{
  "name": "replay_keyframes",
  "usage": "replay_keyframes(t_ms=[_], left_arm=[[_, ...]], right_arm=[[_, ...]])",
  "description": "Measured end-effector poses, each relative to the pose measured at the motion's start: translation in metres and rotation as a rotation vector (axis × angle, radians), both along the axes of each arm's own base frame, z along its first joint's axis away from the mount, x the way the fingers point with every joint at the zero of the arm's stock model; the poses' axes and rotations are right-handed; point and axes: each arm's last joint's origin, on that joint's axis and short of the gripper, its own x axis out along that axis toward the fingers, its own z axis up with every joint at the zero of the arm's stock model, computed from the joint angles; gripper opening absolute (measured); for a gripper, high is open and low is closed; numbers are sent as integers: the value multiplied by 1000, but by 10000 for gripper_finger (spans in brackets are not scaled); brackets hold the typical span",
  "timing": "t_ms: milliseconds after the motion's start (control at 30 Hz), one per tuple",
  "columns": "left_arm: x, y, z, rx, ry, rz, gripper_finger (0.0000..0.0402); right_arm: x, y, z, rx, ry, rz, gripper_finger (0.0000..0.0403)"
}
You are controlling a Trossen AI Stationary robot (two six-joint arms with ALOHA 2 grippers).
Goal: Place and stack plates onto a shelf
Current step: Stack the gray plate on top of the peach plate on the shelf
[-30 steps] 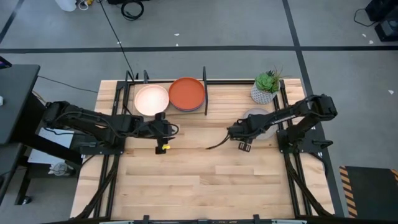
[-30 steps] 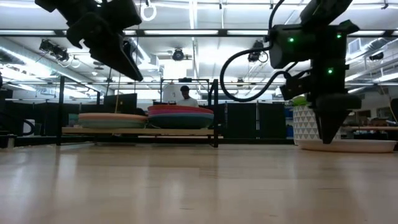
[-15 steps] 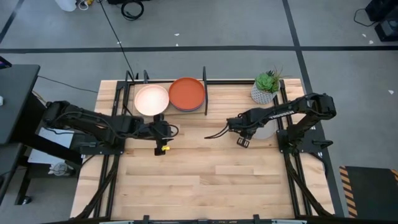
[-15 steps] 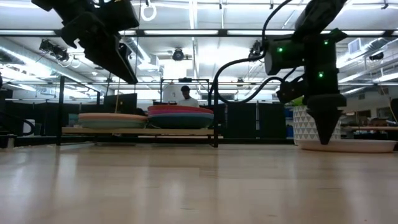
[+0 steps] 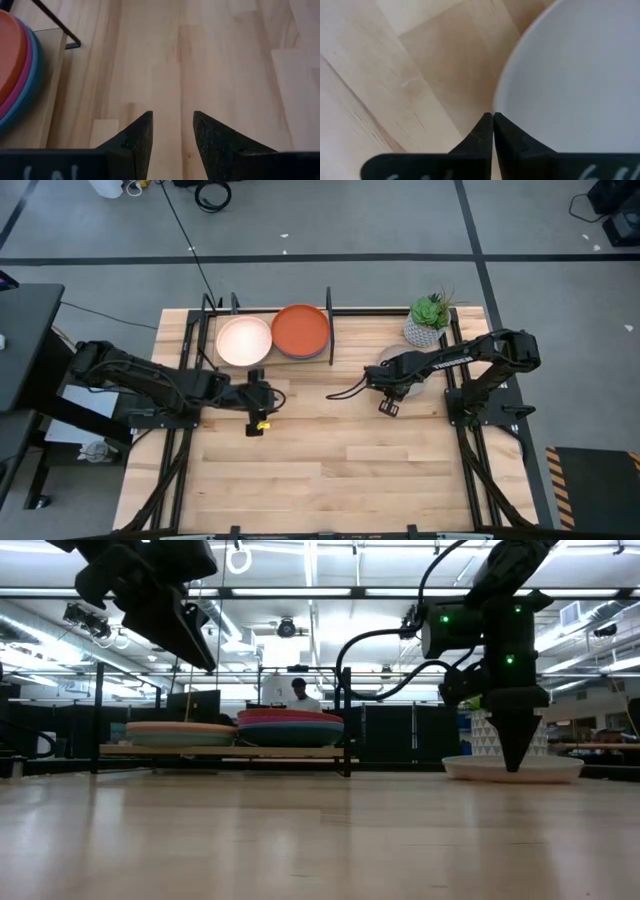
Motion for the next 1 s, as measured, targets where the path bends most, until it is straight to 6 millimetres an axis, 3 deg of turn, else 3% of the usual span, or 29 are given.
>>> replay_keyframes(t_ms=[233,533,867,1000], left_arm=[[4,-8,2,30,-48,-38,148],[24,-33,-21,336,-20,-181,154],[47,-51,-45,605,-36,-269,253],[59,-55,-47,679,-114,-285,273]], right_arm=[[5,18,3,-18,-9,104,6],[26,61,29,33,-130,308,5],[47,106,63,118,-350,545,5],[52,117,70,164,-417,604,5]])
